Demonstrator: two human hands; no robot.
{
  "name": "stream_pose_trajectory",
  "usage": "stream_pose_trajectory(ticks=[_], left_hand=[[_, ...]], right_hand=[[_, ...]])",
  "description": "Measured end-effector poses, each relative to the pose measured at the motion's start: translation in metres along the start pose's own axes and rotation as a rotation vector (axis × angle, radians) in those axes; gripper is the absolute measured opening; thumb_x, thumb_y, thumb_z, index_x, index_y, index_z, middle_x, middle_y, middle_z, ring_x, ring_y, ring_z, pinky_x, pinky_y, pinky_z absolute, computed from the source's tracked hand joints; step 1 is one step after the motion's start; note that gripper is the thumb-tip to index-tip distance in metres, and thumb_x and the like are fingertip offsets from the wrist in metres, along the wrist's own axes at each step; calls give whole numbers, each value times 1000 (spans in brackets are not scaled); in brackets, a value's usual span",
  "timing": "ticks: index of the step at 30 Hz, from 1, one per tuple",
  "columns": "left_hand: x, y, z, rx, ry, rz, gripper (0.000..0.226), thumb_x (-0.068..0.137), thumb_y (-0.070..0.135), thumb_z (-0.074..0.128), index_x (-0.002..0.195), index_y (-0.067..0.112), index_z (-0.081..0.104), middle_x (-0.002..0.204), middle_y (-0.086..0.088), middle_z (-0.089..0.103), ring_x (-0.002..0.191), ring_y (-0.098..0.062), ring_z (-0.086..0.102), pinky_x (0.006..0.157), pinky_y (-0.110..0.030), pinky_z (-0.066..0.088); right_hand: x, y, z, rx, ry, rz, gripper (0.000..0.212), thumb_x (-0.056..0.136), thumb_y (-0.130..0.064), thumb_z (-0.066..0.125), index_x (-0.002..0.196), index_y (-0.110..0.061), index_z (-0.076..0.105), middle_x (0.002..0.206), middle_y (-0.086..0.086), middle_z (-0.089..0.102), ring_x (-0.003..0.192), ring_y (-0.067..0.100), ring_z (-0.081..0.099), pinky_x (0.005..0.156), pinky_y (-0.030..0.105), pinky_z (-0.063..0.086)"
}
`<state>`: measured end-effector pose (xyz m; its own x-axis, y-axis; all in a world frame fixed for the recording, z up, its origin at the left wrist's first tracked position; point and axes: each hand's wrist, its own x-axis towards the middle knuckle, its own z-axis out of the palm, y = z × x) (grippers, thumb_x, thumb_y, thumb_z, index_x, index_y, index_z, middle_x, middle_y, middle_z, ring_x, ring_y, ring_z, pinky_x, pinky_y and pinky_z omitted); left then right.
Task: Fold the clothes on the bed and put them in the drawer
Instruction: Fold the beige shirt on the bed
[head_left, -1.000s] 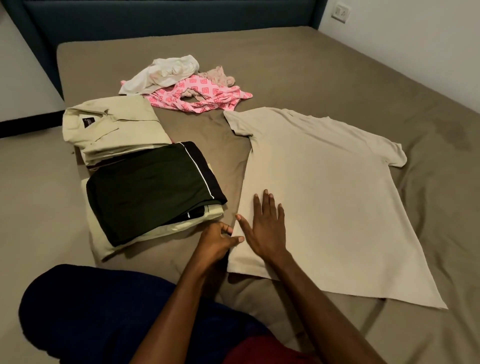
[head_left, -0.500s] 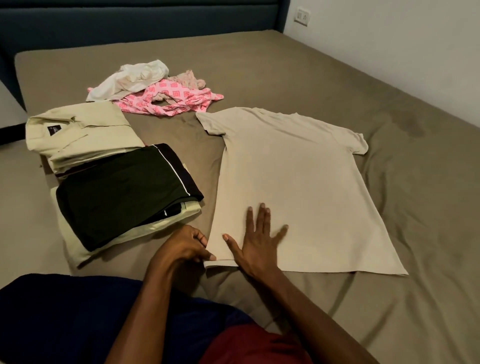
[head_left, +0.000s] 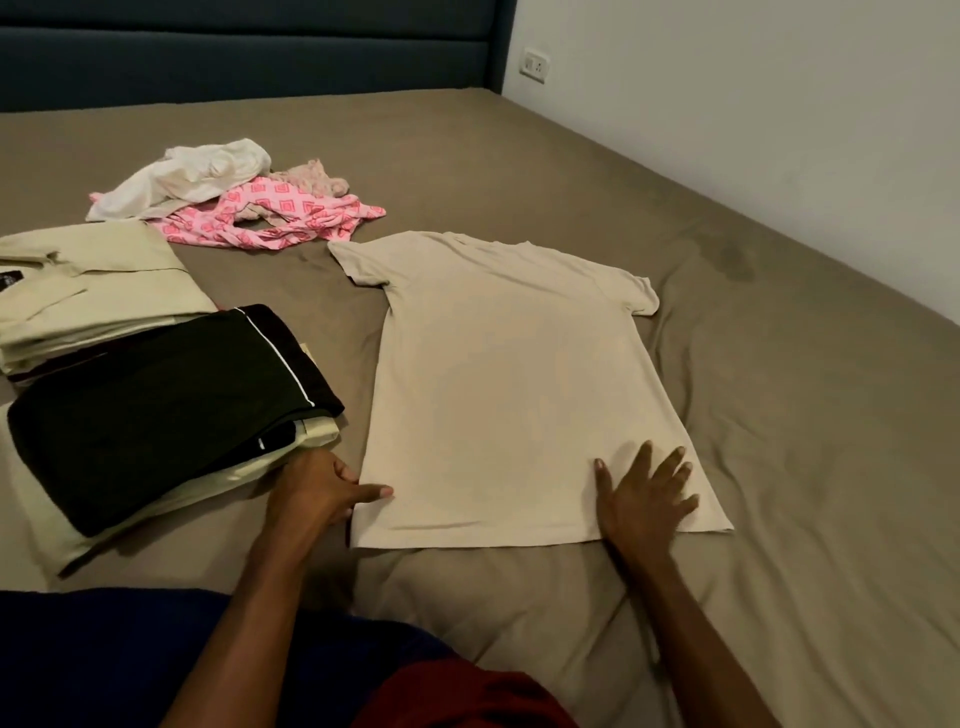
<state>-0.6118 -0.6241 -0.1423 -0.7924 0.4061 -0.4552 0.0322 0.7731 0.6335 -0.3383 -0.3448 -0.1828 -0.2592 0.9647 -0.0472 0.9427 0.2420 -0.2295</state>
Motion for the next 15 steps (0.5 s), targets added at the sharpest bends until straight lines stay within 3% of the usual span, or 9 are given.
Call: stream_pose_trajectory(ticks=[4, 7, 12, 15], left_hand=[[-2, 3, -9, 24, -43, -18, 48, 49, 12, 103, 82, 12, 68, 83, -7, 74, 73, -21, 69, 65, -27, 52], [-4, -1, -12, 57, -80, -31, 46, 49, 2, 101, 80, 12, 68, 85, -8, 73, 79, -21, 69, 65, -25, 50], [-7, -3, -11, 7, -89, -47, 39, 52, 6, 100, 79, 4, 72, 76, -13, 76, 64, -23, 72, 66, -33, 61], [-9, -5, -13, 65, -170, -46, 44, 49, 28, 103, 75, 5, 75, 66, -5, 74, 57, -17, 64, 61, -26, 51]], right_hand=[[34, 61, -11, -24, -51, 78, 107, 83, -85, 9, 162, -13, 22, 168, 25, 14, 155, 41, 13, 119, 67, 17], [25, 87, -9, -13, -21, 30, 98, 89, -80, 7, 164, -18, 16, 171, 17, 7, 157, 34, 9, 122, 60, 14], [8, 105, -3, 34, 28, 27, 92, 95, -74, 12, 165, -14, 11, 170, 22, 7, 157, 37, 7, 126, 54, 9], [8, 103, -2, 49, 10, 75, 95, 94, -75, 9, 164, -10, 10, 168, 28, 5, 157, 42, 5, 125, 55, 8]])
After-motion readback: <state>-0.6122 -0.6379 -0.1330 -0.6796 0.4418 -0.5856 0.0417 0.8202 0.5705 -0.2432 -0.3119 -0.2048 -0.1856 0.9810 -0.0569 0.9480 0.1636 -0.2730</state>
